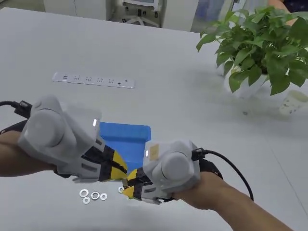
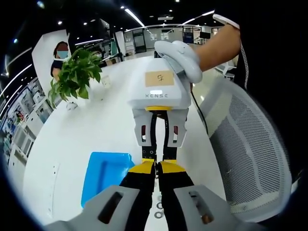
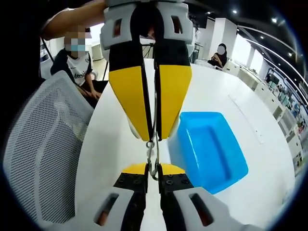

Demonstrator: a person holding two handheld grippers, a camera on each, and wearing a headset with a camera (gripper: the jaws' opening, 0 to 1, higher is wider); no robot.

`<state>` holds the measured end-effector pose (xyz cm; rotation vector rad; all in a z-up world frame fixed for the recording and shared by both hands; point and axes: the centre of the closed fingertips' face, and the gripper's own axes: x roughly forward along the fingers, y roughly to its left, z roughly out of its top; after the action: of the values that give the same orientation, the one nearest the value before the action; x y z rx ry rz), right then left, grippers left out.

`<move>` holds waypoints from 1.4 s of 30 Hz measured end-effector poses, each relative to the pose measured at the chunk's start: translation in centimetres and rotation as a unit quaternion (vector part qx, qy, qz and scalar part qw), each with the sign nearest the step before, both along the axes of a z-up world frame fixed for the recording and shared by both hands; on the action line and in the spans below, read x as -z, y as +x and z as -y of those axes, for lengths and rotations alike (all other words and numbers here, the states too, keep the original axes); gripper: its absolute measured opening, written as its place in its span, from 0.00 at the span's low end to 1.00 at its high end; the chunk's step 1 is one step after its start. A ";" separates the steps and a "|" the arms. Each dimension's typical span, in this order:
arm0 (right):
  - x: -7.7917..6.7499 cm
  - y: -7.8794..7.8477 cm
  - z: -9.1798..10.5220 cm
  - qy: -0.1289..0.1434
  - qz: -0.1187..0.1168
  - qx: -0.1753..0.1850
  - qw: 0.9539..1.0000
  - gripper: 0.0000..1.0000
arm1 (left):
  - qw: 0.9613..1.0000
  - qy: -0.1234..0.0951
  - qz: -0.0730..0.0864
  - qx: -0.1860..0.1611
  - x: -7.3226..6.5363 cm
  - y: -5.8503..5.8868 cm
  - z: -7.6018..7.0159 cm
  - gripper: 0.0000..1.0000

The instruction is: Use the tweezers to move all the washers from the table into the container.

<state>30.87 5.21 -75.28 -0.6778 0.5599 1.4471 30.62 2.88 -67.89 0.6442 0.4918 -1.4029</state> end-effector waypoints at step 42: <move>-2.4 9.4 -1.0 0.021 0.050 0.019 0.998 0.09 | 0.998 0.006 0.055 -0.010 -2.4 8.4 -0.7 0.07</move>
<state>40.30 6.21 -72.90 -0.6984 0.4606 1.3777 39.01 3.61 -65.45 0.7203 0.4194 -1.3381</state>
